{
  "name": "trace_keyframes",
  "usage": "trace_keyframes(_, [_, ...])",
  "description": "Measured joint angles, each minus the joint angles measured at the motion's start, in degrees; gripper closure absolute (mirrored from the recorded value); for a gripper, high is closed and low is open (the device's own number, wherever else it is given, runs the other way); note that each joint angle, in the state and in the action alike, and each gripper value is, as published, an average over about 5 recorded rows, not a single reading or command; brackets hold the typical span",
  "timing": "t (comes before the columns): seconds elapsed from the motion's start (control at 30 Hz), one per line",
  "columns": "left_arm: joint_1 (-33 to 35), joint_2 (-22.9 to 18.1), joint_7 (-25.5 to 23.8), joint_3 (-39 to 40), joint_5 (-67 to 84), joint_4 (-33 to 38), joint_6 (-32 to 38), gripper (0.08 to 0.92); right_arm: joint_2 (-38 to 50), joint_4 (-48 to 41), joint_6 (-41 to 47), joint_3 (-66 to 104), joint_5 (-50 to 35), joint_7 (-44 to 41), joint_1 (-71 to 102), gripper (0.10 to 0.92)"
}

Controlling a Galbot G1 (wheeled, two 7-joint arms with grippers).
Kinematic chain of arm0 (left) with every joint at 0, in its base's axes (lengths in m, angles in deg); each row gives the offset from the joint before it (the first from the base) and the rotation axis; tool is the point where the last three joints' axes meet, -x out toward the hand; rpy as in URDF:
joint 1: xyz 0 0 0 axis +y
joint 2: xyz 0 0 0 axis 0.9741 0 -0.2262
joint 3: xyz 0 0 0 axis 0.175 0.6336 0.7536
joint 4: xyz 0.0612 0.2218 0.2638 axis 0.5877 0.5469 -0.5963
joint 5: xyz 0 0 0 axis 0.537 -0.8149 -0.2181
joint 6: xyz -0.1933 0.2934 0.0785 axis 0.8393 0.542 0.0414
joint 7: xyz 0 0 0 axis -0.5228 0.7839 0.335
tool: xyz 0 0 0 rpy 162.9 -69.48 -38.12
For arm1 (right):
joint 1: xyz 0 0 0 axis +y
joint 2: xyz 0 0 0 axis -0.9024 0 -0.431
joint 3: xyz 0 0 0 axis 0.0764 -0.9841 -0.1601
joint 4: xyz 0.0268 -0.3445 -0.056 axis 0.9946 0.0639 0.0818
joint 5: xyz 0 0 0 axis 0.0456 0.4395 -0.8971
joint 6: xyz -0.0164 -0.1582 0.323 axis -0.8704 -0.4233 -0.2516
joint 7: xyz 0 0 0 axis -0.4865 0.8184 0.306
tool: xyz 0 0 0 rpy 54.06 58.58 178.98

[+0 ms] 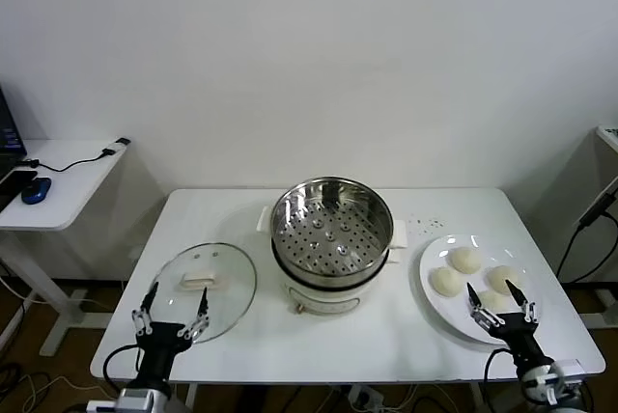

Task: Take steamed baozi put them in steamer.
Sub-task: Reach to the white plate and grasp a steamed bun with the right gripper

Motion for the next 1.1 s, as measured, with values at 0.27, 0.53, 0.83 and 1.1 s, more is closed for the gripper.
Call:
trace_keyframes(0.27, [0.53,0.28,0.32,-0.08,0.09,0.03,0.15,0.177,11.51,-4.19,3.45,-2.60,6.48,-8.28,-5.19,0.203])
trace_keyframes(0.53, [0.96,0.63,0.60,-0.10,0.63,-0.12,0.72,0.177,29.04,-12.86,4.64,-13.75,16.26,-22.31,-18.84,0.203])
trace_keyframes(0.83, [0.78,1.10,0.99,-0.45,1.10,-0.89,0.82,0.177,39.43,-25.46,1.09,-41.01,25.46,-35.88,-46.84,0.203])
trace_keyframes(1.1, [0.14,1.15,1.48,-0.87,1.42,-1.73,0.59,0.177,39.29,-37.03,-1.69,-65.93,28.94,-42.60,-70.85,0.203])
